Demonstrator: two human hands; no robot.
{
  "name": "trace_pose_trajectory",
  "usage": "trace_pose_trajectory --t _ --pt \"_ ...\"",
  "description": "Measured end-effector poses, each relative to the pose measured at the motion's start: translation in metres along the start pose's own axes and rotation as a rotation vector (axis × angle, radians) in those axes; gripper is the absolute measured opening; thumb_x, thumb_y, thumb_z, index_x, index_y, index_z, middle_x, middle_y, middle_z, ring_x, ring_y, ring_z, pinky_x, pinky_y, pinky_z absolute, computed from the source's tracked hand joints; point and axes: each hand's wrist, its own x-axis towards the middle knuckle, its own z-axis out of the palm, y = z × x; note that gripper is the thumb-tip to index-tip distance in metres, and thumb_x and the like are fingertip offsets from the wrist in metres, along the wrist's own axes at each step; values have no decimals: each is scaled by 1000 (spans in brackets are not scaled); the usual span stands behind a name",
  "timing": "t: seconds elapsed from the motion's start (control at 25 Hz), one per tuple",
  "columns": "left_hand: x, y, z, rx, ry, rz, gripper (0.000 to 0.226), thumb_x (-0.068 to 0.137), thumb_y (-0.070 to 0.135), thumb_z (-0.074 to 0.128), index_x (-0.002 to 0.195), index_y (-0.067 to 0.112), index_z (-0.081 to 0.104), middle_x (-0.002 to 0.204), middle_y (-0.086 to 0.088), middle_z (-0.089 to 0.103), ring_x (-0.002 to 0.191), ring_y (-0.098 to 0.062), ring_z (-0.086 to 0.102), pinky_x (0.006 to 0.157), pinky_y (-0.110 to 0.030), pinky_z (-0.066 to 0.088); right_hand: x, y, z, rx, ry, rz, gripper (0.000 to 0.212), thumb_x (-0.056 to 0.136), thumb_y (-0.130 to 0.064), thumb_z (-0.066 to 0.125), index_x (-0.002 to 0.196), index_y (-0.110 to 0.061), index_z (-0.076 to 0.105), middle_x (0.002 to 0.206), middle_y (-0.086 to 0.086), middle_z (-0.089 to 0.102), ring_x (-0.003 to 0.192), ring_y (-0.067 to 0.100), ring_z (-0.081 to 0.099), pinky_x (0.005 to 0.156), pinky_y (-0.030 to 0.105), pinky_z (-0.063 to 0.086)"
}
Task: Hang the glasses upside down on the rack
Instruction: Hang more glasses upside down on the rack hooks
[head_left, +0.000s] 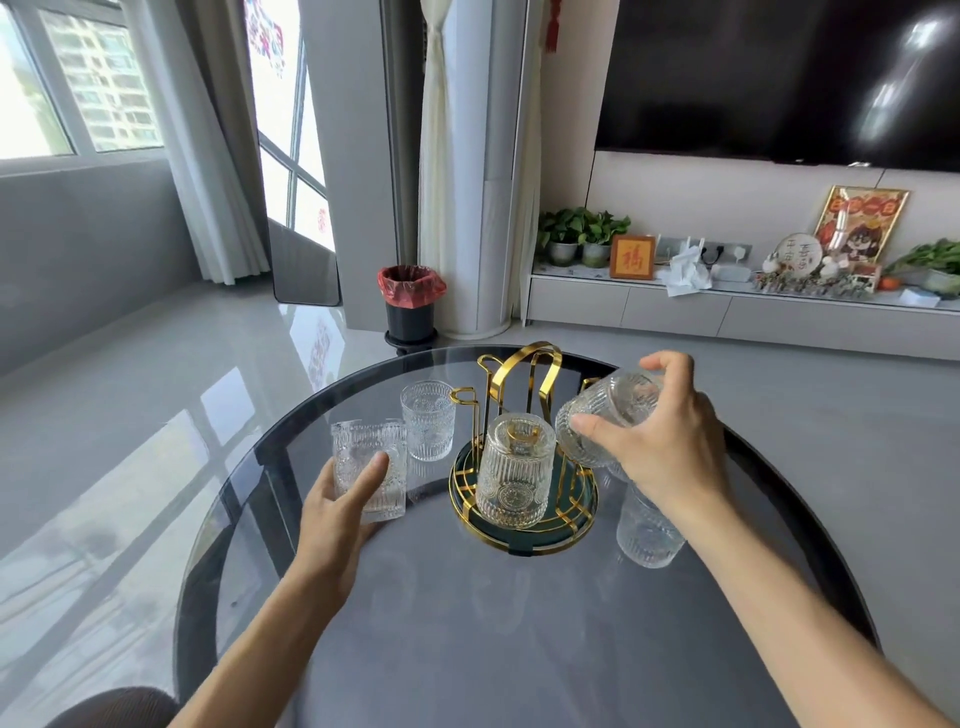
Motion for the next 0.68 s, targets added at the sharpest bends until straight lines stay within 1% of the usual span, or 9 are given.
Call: trace_pose_trajectory --t 0.08,0.16,0.2,0.28,0.36,0.44,0.56,0.64,0.68 --pt "3 10 3 -65 -28 -61 79 56 38 91 127 29 58 124 1 70 113 -21 66 76 -42 59 0 2 10 -64 -64 -22 75 58 -58 82 112 -27 42 101 3 62 90 28 56 71 36 46" --pt "4 20 8 -83 -11 -61 82 56 26 88 128 26 51 120 -11 67 99 -24 71 64 -37 59 -3 7 18 -80 -156 -30 70 63 -54 83 116 -25 48 115 5 64 103 29 58 81 38 49" --pt "4 24 11 -71 13 -35 78 57 24 88 124 27 50 116 -14 66 90 -23 73 61 -37 58 -5 10 21 -73 -216 -39 68 66 -52 83 119 -25 51 120 4 62 108 29 57 85 38 47" --pt "3 33 20 -4 97 44 71 52 32 91 112 28 52 104 -13 67 74 -18 73 62 -38 58 -12 16 26 -65 -300 -87 63 72 -48 82 125 -26 55 126 1 59 114 30 54 89 39 44" --pt "2 41 27 38 164 135 74 45 44 93 106 25 55 93 -9 69 67 -11 69 61 -31 56 -15 19 27 -59 -307 -138 61 76 -44 80 130 -25 57 131 -1 56 115 29 53 92 41 44" --pt "3 49 34 72 175 238 67 46 48 93 101 27 61 89 -6 70 68 -6 67 58 -19 51 -17 21 27 -72 -294 -155 61 77 -42 79 132 -25 57 135 -2 54 116 29 52 94 42 44" --pt "7 66 49 206 151 374 51 53 49 92 97 40 66 92 3 68 72 -4 64 65 -18 50 -19 21 28 -86 -284 -147 61 79 -43 78 134 -27 56 141 -1 50 120 30 50 95 44 43" --pt "10 79 62 391 139 464 58 55 54 90 103 45 58 98 9 62 79 -2 63 68 -18 50 -20 22 29 -88 -276 -146 61 80 -43 77 135 -28 56 143 -1 49 122 31 48 95 45 43" --pt "12 84 70 480 142 513 65 55 53 90 107 45 51 103 9 60 87 -6 63 71 -20 49 -20 22 29 -90 -274 -144 62 80 -43 76 136 -28 55 144 -1 48 123 31 48 95 45 42"
